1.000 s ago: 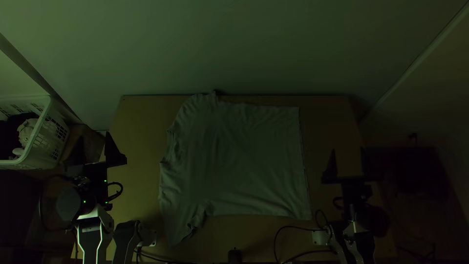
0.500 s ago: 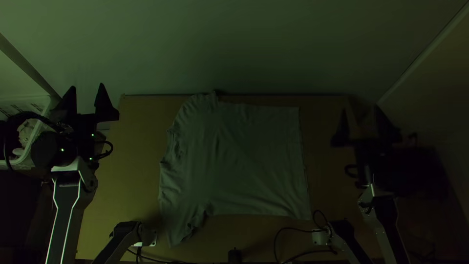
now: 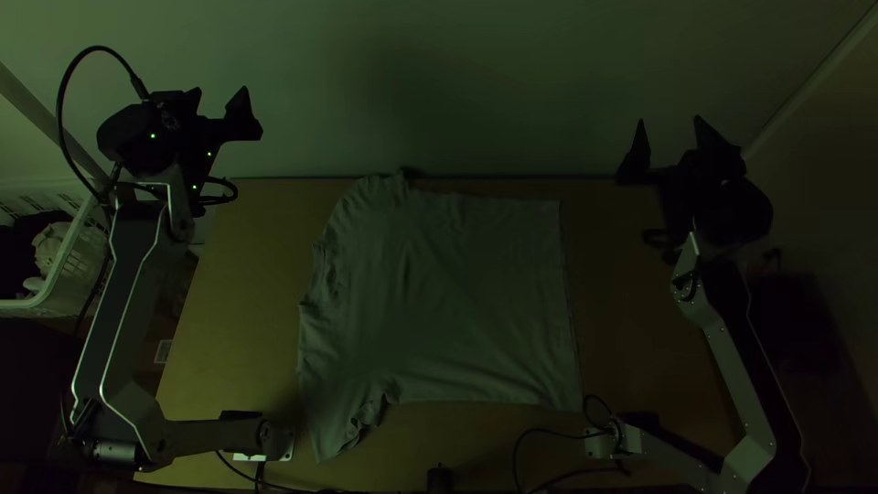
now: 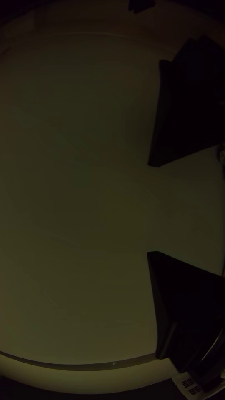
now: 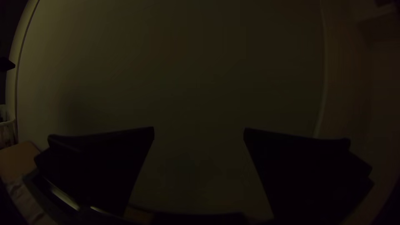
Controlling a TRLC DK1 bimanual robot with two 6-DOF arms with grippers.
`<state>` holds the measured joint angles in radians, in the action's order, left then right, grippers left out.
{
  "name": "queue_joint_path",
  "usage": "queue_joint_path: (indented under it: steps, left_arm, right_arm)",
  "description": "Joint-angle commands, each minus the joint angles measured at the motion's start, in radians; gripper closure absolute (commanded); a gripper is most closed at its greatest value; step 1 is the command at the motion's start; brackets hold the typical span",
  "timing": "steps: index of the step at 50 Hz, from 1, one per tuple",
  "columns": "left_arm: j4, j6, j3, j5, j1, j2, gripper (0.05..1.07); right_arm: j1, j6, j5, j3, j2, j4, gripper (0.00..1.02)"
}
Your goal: Fold the t-shirt
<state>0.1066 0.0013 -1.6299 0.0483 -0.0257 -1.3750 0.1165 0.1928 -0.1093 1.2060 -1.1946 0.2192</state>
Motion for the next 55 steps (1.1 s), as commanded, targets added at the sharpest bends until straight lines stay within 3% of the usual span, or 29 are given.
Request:
queue_joint_path:
  steps: [1, 6, 20, 31, 51, 55]
  left_arm:
    - [0.039, 0.012, -0.105, 0.005, -0.014, -0.081, 0.1]
    - [0.073, 0.012, -0.15, 0.004, -0.028, -0.151, 0.09]
    - [0.202, -0.003, -0.26, 0.016, -0.06, -0.346, 0.1]
    - [0.315, -0.02, -0.389, 0.012, -0.065, -0.527, 0.1]
    - [0.432, -0.006, -0.522, -0.007, -0.074, -0.812, 0.12]
    - [0.455, -0.004, -0.562, -0.022, -0.069, -0.868, 0.19]
  right_arm:
    - [-0.005, -0.052, -0.012, 0.147, -0.106, -0.11, 0.04]
    - [-0.008, -0.081, -0.012, 0.244, -0.189, -0.215, 0.04]
    - [-0.003, -0.099, -0.01, 0.313, -0.327, -0.288, 0.04]
    - [0.0, -0.177, 0.003, 0.446, -0.49, -0.483, 0.04]
    - [0.035, -0.24, 0.003, 0.423, -0.599, -0.521, 0.04]
    - [0.038, -0.26, 0.003, 0.403, -0.614, -0.521, 0.04]
